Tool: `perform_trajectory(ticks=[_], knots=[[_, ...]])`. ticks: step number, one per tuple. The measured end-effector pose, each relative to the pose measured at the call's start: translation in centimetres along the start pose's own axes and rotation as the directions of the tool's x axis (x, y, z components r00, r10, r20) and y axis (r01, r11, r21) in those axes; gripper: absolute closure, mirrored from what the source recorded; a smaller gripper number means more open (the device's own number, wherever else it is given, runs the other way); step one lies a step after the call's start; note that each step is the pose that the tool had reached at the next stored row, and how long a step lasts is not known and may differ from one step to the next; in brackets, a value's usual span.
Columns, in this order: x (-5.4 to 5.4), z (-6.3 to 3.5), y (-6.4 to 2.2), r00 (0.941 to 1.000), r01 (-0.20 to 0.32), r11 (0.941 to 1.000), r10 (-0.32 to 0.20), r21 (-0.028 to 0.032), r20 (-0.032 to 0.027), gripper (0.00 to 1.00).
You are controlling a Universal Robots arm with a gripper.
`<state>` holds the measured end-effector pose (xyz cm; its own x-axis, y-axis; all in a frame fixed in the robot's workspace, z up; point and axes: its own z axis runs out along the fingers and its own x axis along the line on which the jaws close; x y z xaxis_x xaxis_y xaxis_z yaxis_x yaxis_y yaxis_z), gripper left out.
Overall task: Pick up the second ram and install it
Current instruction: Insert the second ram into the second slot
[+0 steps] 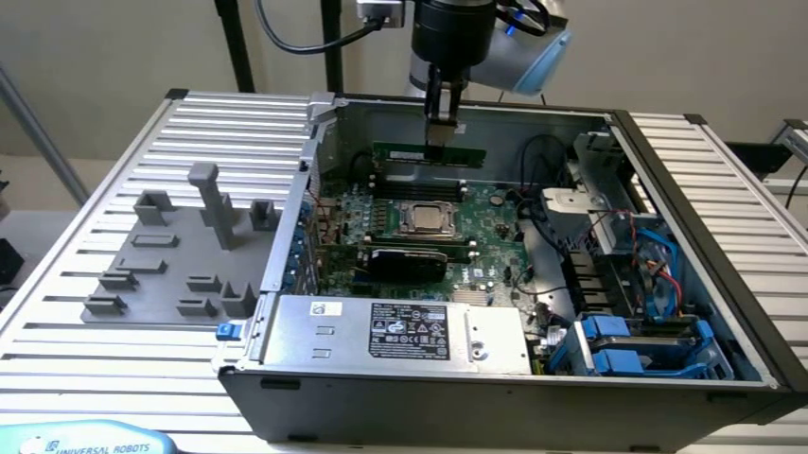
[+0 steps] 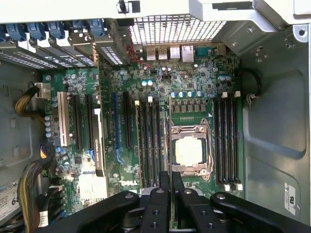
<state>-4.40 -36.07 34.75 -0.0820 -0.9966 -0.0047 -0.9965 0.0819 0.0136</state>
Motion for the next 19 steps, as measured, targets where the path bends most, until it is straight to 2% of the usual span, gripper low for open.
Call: perform_trajectory(ticks=[6,19], knots=[[0.0,1.05,0.00,1.0000,0.000,1.0000,0.000,0.0028,0.0025,0.86],[0.3,3.41,-0.03,0.9999,0.012,0.9999,-0.012,0.0028,0.0022,0.86]])
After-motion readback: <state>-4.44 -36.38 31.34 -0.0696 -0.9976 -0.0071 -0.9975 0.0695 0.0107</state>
